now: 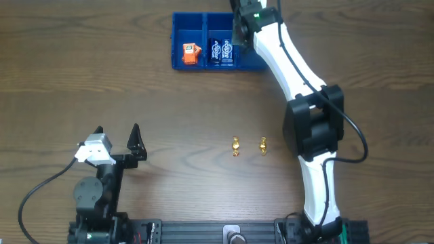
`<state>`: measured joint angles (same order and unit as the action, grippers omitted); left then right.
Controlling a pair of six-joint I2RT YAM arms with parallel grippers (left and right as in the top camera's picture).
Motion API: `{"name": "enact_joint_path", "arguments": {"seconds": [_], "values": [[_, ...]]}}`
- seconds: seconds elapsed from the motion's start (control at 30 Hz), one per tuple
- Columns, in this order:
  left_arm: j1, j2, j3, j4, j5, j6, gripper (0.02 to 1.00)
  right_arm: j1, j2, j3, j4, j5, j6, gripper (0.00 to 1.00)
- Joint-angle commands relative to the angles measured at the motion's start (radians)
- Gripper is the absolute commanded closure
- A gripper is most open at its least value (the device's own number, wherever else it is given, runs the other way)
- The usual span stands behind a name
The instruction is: Sort Candies Into Trays
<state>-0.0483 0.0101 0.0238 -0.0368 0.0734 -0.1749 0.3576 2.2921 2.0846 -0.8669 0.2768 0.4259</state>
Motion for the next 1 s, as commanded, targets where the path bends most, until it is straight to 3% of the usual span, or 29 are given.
{"name": "enact_joint_path", "arguments": {"seconds": [0.03, 0.1, 0.2, 0.23, 0.27, 0.43, 0.57, 0.83, 1.0], "values": [[0.004, -0.006, -0.019, -0.034, 0.016, 0.014, 0.02, -0.006, 0.012, -0.002, 0.011, -0.009, -0.016, 0.805], [0.004, -0.006, -0.019, -0.034, 0.016, 0.014, 0.02, -0.006, 0.012, -0.002, 0.006, -0.009, -0.016, 0.766], [0.004, -0.006, -0.019, -0.034, 0.016, 0.014, 0.02, -0.008, 0.012, -0.002, 0.0, -0.009, -0.016, 0.507], [0.004, -0.006, -0.019, -0.034, 0.016, 0.014, 0.02, -0.011, 0.011, -0.002, -0.002, -0.01, -0.016, 0.38], [0.004, -0.006, -0.019, -0.034, 0.016, 0.014, 0.02, -0.016, 0.004, -0.002, -0.006, -0.01, -0.016, 0.349], [0.004, -0.006, -0.019, -0.034, 0.016, 0.014, 0.02, 0.002, -0.103, -0.011, -0.065, -0.01, -0.016, 0.299], [0.004, -0.006, -0.019, -0.034, 0.016, 0.014, 0.02, 0.079, -0.335, -0.238, -0.043, -0.071, -0.007, 0.272], [0.004, -0.006, -0.019, -0.034, 0.016, 0.014, 0.02, 0.292, -0.647, -0.917, 0.09, -0.144, 0.286, 0.237], [0.004, -0.006, -0.019, -0.034, 0.016, 0.014, 0.02, 0.356, -0.633, -1.099, 0.173, -0.201, 0.36, 0.242]]}}
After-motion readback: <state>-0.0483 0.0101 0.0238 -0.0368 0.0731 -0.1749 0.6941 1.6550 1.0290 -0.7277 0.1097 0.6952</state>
